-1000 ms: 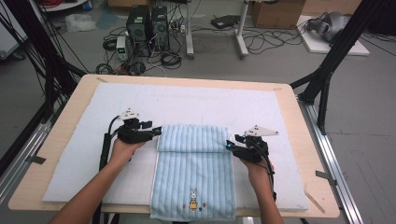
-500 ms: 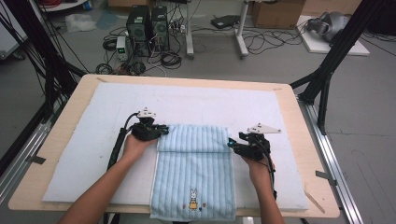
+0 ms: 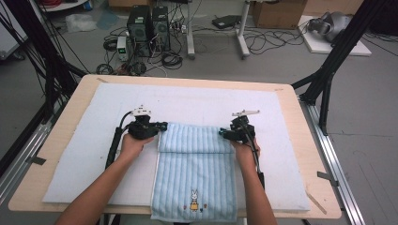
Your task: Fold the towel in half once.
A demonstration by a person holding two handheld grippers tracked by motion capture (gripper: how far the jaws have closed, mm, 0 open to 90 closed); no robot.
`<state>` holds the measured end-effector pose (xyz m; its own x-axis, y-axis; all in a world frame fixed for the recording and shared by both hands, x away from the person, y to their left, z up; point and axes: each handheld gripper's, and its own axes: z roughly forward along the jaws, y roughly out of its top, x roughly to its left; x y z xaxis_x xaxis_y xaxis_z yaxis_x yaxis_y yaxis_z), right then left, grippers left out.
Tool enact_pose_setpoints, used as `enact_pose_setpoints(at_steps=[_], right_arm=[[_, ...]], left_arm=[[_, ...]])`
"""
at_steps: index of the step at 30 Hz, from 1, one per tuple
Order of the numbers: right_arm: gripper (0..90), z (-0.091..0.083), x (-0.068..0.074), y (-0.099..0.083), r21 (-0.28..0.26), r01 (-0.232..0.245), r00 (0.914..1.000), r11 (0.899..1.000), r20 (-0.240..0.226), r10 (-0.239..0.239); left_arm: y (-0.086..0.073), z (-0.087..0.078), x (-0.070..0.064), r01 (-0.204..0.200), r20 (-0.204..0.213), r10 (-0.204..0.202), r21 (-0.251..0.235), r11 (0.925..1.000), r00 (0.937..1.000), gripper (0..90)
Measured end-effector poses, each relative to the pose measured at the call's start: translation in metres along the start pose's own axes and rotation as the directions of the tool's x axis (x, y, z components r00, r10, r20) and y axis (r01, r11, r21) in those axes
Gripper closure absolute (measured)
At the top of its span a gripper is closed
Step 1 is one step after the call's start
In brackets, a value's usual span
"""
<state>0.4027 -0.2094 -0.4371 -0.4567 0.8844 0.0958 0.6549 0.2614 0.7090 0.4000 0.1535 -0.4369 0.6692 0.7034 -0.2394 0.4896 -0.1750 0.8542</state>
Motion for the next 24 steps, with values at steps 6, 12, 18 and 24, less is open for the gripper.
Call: enact_pose_setpoints(at_steps=[6, 12, 18, 24], right_arm=[[86.8, 0.004, -0.002, 0.005, 0.021, 0.071, 0.9975, 0.997, 0.004, -0.071], [87.6, -0.024, -0.001, 0.007, -0.109, 0.073, 0.9964, 0.991, -0.034, -0.077], [87.6, -0.055, 0.006, 0.000, -0.195, 0.066, 0.9921, 0.979, -0.092, -0.086], [87.7, -0.077, 0.015, -0.021, -0.231, 0.052, 0.9869, 0.972, -0.137, -0.085]], left_arm=[[0.004, -0.007, -0.001, 0.015, 0.031, -0.014, -0.036, 0.9992, 0.9994, 87.2], [0.010, -0.022, -0.008, 0.012, 0.065, -0.007, -0.075, 0.9971, 0.9979, 87.2], [0.007, -0.039, -0.018, 0.003, 0.087, 0.006, -0.102, 0.9948, 0.9962, 87.2], [-0.009, -0.053, -0.032, 0.026, 0.124, -0.014, -0.101, 0.9945, 0.9922, 87.2]])
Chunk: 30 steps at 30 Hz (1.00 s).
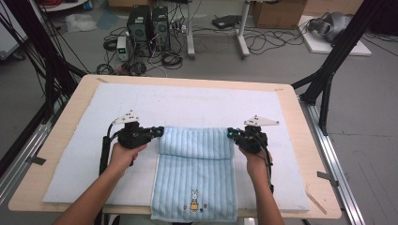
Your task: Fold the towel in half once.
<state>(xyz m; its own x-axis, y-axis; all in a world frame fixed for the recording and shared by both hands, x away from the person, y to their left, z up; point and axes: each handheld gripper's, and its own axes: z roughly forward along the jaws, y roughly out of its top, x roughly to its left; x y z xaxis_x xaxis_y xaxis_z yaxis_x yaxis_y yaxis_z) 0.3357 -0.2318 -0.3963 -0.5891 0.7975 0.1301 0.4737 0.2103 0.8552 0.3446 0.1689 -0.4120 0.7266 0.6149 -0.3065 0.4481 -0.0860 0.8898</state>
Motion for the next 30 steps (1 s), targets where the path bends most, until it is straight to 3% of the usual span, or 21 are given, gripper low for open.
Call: enact_pose_setpoints(at_steps=[4, 11, 14, 16, 18, 20, 22, 26, 30], right_arm=[[87.7, -0.018, 0.011, -0.014, -0.005, -0.009, 0.9997, 1.000, -0.024, 0.009], [87.6, -0.038, 0.022, -0.039, 0.026, -0.016, 0.9988, 1.000, -0.045, 0.017], [87.6, -0.040, 0.027, -0.049, 0.066, -0.009, 0.9983, 0.998, -0.057, 0.013], [87.5, -0.040, 0.031, -0.055, 0.098, -0.009, 0.9979, 0.995, -0.064, 0.015], [83.6, -0.040, 0.034, -0.060, 0.121, -0.002, 0.9974, 0.993, -0.071, 0.011], [72.6, -0.042, 0.034, -0.062, 0.119, -0.007, 0.9983, 0.993, -0.057, 0.013], [65.5, -0.043, 0.028, -0.057, 0.079, -0.040, 0.9981, 0.996, -0.043, 0.043], [60.2, -0.031, 0.012, -0.045, 0.051, -0.083, 0.9964, 0.995, 0.024, 0.082], [54.9, -0.003, 0.002, -0.043, 0.120, -0.090, 0.9932, 0.989, 0.084, 0.080]], left_arm=[[-0.013, -0.009, -0.012, -0.042, -0.006, 0.043, 0.030, 0.9987, 0.9991, 87.0], [-0.036, -0.022, -0.031, -0.067, 0.017, 0.065, 0.089, 0.9938, 0.9977, 86.9], [-0.042, -0.024, -0.036, -0.076, 0.030, 0.073, 0.120, 0.9899, 0.9969, 86.7], [-0.044, -0.025, -0.036, -0.066, 0.039, 0.062, 0.136, 0.9885, 0.9973, 85.6], [-0.044, -0.025, -0.033, -0.029, 0.037, 0.025, 0.134, 0.9906, 0.9990, 75.5], [-0.041, -0.026, -0.026, 0.013, -0.002, -0.013, 0.110, 0.9938, 0.9999, 56.7], [-0.034, -0.024, -0.014, 0.061, -0.047, -0.058, 0.074, 0.9954, 0.9972, 50.5], [-0.026, -0.013, 0.004, 0.111, -0.116, -0.102, 0.078, 0.9908, 0.9881, 46.9], [-0.024, 0.005, 0.013, 0.120, -0.157, -0.099, 0.125, 0.9850, 0.9826, 44.8]])
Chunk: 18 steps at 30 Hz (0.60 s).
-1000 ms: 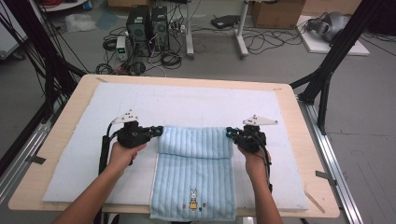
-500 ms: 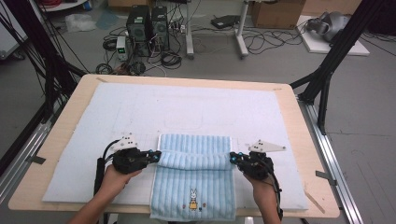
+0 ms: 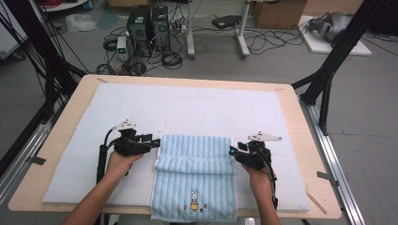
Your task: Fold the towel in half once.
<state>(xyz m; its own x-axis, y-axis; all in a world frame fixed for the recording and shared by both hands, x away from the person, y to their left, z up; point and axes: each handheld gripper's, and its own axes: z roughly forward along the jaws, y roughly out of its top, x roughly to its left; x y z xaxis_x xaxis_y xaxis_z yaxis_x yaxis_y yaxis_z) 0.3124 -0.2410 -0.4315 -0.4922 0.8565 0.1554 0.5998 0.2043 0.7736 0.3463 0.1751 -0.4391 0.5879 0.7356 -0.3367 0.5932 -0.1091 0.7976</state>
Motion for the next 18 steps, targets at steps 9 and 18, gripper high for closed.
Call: enact_pose_setpoints(at_steps=[9, 18], right_arm=[[55.4, 0.023, 0.006, -0.001, 0.090, 0.089, 0.9956, 0.992, 0.022, -0.092], [82.5, 0.023, 0.002, -0.002, 0.092, 0.065, 0.9945, 0.994, -0.088, -0.057]], left_arm=[[-0.004, 0.024, -0.007, -0.112, -0.079, 0.118, 0.078, 0.9907, 0.9899, 41.4], [-0.001, 0.031, -0.012, -0.175, -0.033, 0.179, 0.107, 0.9787, 0.9833, 85.7]])
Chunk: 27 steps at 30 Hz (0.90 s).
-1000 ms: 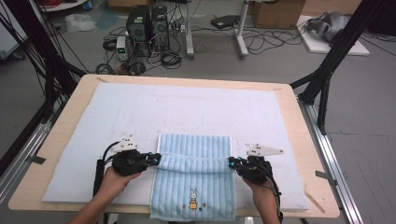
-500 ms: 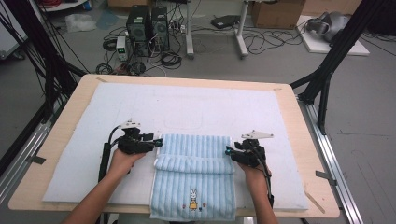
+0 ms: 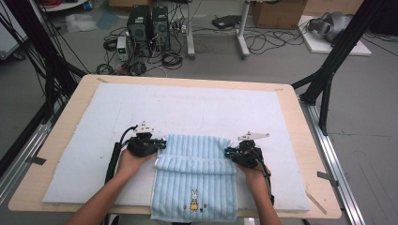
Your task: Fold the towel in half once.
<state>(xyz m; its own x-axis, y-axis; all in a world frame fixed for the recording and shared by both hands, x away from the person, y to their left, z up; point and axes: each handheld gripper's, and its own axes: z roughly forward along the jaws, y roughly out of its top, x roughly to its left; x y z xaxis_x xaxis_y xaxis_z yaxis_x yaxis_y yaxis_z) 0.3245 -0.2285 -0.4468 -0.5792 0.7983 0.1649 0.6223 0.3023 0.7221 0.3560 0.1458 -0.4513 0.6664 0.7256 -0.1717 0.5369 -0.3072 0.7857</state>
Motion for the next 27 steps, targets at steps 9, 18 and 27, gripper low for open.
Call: enact_pose_setpoints(at_steps=[9, 18, 27], right_arm=[[83.0, 0.011, -0.004, 0.017, -0.041, 0.045, 0.9985, 0.998, 0.034, -0.043], [82.6, 0.027, -0.020, 0.045, -0.083, 0.036, 0.9972, 0.996, 0.069, -0.030], [82.1, 0.050, -0.032, 0.070, -0.079, 0.030, 0.9924, 0.996, 0.121, -0.020]], left_arm=[[0.014, 0.004, 0.021, 0.062, -0.008, -0.063, -0.077, 0.9951, 0.9980, 85.8], [0.037, 0.013, 0.046, 0.102, -0.018, -0.104, -0.101, 0.9896, 0.9944, 85.7], [0.046, 0.026, 0.067, 0.109, -0.038, -0.114, -0.121, 0.9866, 0.9927, 85.6]])
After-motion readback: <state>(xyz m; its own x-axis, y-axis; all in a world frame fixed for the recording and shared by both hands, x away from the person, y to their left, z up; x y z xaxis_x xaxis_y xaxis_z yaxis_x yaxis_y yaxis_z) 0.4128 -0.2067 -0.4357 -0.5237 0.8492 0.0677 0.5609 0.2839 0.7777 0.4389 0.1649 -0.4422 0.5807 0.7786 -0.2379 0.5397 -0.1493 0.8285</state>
